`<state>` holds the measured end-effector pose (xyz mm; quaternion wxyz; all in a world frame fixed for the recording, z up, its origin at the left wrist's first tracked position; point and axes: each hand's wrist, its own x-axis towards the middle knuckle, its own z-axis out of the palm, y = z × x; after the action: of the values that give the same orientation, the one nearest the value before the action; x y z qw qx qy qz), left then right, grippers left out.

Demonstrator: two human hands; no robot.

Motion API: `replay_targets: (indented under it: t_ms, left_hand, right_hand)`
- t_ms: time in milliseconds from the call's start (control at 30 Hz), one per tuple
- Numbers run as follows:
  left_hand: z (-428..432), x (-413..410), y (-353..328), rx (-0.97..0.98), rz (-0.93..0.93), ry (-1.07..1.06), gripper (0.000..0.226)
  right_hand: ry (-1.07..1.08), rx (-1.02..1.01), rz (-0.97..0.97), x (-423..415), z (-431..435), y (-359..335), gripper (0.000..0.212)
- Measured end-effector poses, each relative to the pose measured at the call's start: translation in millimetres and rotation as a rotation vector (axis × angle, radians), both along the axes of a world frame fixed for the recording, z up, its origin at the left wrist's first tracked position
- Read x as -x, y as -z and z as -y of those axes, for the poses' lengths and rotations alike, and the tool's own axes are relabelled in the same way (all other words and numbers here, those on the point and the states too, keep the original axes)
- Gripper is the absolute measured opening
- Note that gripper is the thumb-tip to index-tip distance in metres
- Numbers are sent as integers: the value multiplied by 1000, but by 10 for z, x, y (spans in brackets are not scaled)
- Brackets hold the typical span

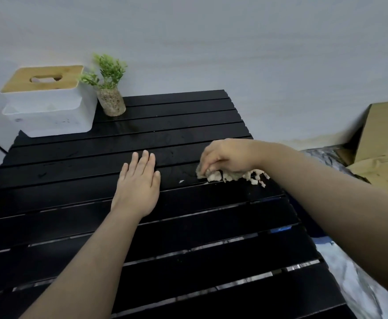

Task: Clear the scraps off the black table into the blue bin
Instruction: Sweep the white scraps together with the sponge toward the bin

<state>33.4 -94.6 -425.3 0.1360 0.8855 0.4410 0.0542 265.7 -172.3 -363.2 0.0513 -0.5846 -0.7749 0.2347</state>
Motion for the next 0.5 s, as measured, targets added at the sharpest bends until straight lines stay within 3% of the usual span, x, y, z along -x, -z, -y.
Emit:
replay_targets:
  t_ms: [100,233,333,400,500]
  left_hand:
    - [-3,0,-3,4,-6,5,52]
    - [-13,4,-1,-1,-9,7,53]
    - [-21,1,7,1,-12,1,53]
    - [-18,-4,10,3,-10,-1,53]
    - [-11,-3,7,-5,-9,3,53]
  right_hand:
    - [-88,-145,-74,161,-33,-115,20]
    - [-275,-106,18,620,-169,62,27]
    - [-197,-10,30,403,-22,75,38]
    - [-123,73,71,70,128,48,32]
    - [-40,44,102,-203,282,-87,24]
